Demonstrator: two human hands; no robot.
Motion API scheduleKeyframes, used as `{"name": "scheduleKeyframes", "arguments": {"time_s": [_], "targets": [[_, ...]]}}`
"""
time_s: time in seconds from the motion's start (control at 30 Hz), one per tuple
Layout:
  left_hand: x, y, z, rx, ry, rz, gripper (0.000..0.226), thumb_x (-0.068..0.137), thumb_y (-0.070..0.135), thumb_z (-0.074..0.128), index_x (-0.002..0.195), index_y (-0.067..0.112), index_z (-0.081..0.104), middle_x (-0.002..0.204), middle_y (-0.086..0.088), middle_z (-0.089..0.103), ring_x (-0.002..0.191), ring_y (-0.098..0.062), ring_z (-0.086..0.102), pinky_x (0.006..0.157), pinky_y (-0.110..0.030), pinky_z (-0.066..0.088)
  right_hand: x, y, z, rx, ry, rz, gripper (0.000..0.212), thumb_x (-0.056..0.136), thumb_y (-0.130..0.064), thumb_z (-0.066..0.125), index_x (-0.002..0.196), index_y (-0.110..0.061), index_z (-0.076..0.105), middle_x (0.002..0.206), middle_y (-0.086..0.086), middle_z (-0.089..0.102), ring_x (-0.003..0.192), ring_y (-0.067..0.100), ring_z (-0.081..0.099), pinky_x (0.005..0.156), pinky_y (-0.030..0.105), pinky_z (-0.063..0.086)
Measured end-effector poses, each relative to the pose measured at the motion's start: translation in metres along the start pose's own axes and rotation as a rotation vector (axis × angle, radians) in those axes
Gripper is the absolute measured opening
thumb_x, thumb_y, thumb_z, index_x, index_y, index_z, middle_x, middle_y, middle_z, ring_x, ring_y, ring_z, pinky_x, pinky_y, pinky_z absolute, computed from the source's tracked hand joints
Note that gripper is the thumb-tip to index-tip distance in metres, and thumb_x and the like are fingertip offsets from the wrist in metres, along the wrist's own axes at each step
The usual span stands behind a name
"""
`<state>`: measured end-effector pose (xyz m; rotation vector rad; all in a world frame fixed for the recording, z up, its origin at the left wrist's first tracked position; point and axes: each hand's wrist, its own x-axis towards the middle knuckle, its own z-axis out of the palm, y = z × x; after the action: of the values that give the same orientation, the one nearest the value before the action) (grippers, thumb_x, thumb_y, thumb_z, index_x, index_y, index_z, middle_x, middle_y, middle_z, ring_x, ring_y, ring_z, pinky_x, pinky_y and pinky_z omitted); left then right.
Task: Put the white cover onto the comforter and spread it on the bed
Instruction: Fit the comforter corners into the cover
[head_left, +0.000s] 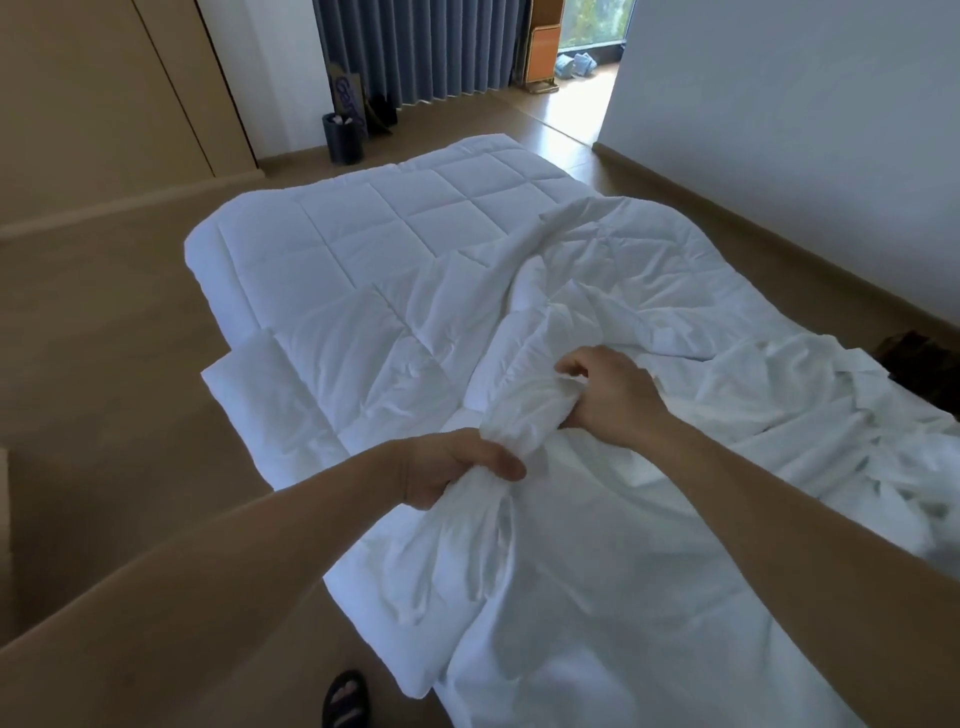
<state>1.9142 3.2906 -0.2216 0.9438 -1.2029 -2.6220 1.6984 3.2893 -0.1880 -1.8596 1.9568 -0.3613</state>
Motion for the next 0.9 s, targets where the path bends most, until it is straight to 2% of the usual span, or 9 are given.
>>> {"name": "scheduleKeyframes", "arguments": {"time_s": [0.07,0.13,0.23,0.33,0.43,0.53,0.6,0.73,0.9], "targets": [[0.004,0.002,-0.001,-0.081,0.061,0.046,0.041,0.075,0.009,0.065,0.116,0.003,0.068,0.106,-0.018,0.068,0.093,-0.030,0.068,0.085,-0.043,0.057,-0.012,0.006,0.012,0.143,0.177,0.101,0.074,0.071,-0.046,0.084,0.133,-0.021,0.053,0.136,0.002,0.049,0.125,0.022,0.047,0.103,0.038,0.041],[0.010,0.006,-0.003,-0.205,0.128,0.100,0.033,0.079,0.007,0.056,0.108,0.001,0.071,0.097,-0.017,0.068,0.085,-0.029,0.068,0.081,-0.040,0.058,-0.030,0.008,0.025,0.367,0.278,0.206,0.067,0.079,-0.046,0.079,0.133,-0.018,0.052,0.132,0.001,0.050,0.117,0.017,0.052,0.095,0.029,0.043],[0.022,0.007,-0.003,-0.274,0.231,0.133,0.024,0.081,0.009,0.051,0.097,0.000,0.066,0.083,-0.015,0.068,0.074,-0.029,0.068,0.073,-0.037,0.058,-0.064,0.012,0.047,0.570,0.127,0.291,0.044,0.086,-0.052,0.068,0.119,-0.022,0.061,0.109,-0.008,0.064,0.095,0.009,0.060,0.076,0.018,0.042],[0.031,0.005,0.001,-0.264,0.253,0.101,0.030,0.079,0.012,0.055,0.106,0.001,0.062,0.091,-0.018,0.067,0.084,-0.033,0.067,0.083,-0.043,0.056,-0.090,0.016,0.069,0.601,-0.078,0.260,0.030,0.089,-0.045,0.068,0.111,-0.026,0.063,0.102,-0.012,0.065,0.093,0.007,0.062,0.081,0.022,0.046],[0.036,0.004,0.002,-0.241,0.243,0.051,0.041,0.079,0.014,0.060,0.117,0.000,0.061,0.099,-0.020,0.068,0.089,-0.034,0.068,0.085,-0.045,0.055,-0.096,0.017,0.086,0.493,0.048,0.287,0.004,0.094,-0.035,0.063,0.092,-0.033,0.061,0.088,-0.016,0.064,0.084,0.005,0.061,0.078,0.025,0.044],[0.036,0.006,0.000,-0.170,0.180,0.001,0.050,0.084,0.020,0.063,0.129,-0.002,0.057,0.109,-0.021,0.067,0.099,-0.036,0.067,0.095,-0.048,0.052,-0.101,0.007,0.087,0.452,0.170,0.341,0.026,0.096,-0.027,0.061,0.073,-0.036,0.055,0.071,-0.017,0.058,0.071,0.008,0.056,0.072,0.027,0.040],[0.029,0.011,0.000,-0.102,0.155,-0.002,0.046,0.089,0.028,0.063,0.127,0.003,0.061,0.109,-0.019,0.070,0.097,-0.034,0.069,0.095,-0.047,0.052,-0.111,-0.009,0.078,0.613,0.291,0.359,0.028,0.094,-0.016,0.062,0.067,-0.021,0.056,0.060,-0.012,0.053,0.065,0.012,0.053,0.069,0.030,0.041],[0.007,0.017,0.002,0.078,-0.071,-0.037,0.054,0.084,0.044,0.070,0.126,0.009,0.064,0.118,-0.014,0.069,0.105,-0.029,0.067,0.098,-0.043,0.050,-0.128,-0.053,0.048,0.880,0.381,0.286,0.028,0.091,0.003,0.057,0.067,-0.008,0.050,0.053,-0.014,0.043,0.053,0.003,0.040,0.058,0.013,0.036],[-0.010,0.009,0.014,0.157,-0.323,-0.184,0.063,0.090,0.059,0.056,0.126,0.008,0.064,0.121,-0.016,0.062,0.116,-0.032,0.058,0.112,-0.048,0.040,-0.137,-0.095,0.054,0.809,0.474,0.302,0.021,0.095,-0.008,0.060,0.074,-0.011,0.058,0.061,-0.009,0.049,0.057,0.004,0.043,0.060,0.011,0.037]]}}
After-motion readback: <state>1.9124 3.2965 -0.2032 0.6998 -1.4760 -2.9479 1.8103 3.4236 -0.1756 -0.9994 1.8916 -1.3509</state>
